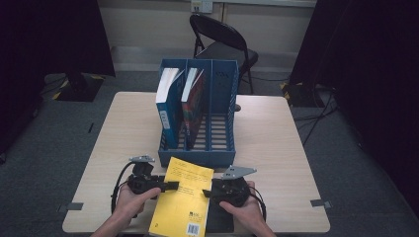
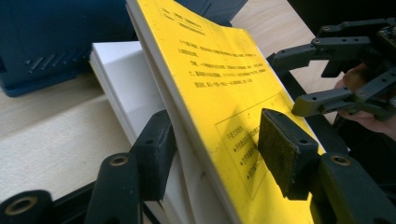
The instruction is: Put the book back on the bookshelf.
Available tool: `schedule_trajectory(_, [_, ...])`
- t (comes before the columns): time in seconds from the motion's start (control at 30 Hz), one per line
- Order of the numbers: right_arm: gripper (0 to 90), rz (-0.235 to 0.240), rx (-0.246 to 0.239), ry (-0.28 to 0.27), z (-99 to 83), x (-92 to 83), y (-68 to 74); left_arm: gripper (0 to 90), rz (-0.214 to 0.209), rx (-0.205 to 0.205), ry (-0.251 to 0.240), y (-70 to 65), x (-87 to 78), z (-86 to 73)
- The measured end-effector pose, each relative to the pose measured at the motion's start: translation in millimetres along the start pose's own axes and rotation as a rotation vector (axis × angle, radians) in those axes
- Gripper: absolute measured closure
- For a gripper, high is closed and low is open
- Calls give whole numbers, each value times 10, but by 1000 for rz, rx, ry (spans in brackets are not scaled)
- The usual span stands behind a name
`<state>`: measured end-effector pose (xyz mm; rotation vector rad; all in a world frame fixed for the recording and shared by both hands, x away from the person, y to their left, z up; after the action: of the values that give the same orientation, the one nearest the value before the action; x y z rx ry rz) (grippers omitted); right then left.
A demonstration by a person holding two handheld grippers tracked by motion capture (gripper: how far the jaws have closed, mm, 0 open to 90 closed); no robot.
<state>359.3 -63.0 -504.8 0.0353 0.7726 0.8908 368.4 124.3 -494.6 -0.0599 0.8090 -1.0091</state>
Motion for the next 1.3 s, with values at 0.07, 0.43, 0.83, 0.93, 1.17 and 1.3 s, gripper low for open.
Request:
schedule_trajectory(0.07, [439, 5, 4, 1, 3, 7, -4, 498, 14, 15, -1, -6, 9, 7])
schedule_trajectory(0.43, [409, 6, 6, 2, 3, 9, -2, 551, -56, 9, -18, -109, -21, 20])
schedule_trajectory(0.83, [377, 18, 15, 0, 4, 16, 1, 615, -138, 10, -82, -262, -59, 92])
schedule_trajectory(0.93, [371, 19, 17, 0, 4, 19, -1, 603, -83, 38, -43, -301, -19, 90])
schedule_trajectory(1.17, [370, 13, 10, 2, 2, 21, -1, 557, -78, 26, 13, -264, 115, 46])
schedule_trajectory(1.3, [370, 10, 7, 2, 1, 21, 0, 645, -90, 21, 36, -231, 225, 48])
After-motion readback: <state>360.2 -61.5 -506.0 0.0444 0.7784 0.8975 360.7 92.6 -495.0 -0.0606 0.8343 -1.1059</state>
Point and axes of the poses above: each handheld gripper's, and its own axes: x roughly forward along the jaws, z roughly out of its top, y roughly to its left, the point moved 8 cm from there along x, roughly forward along the jaws, and after that the axes turned 11 degrees about x, right-handed, at the moved point
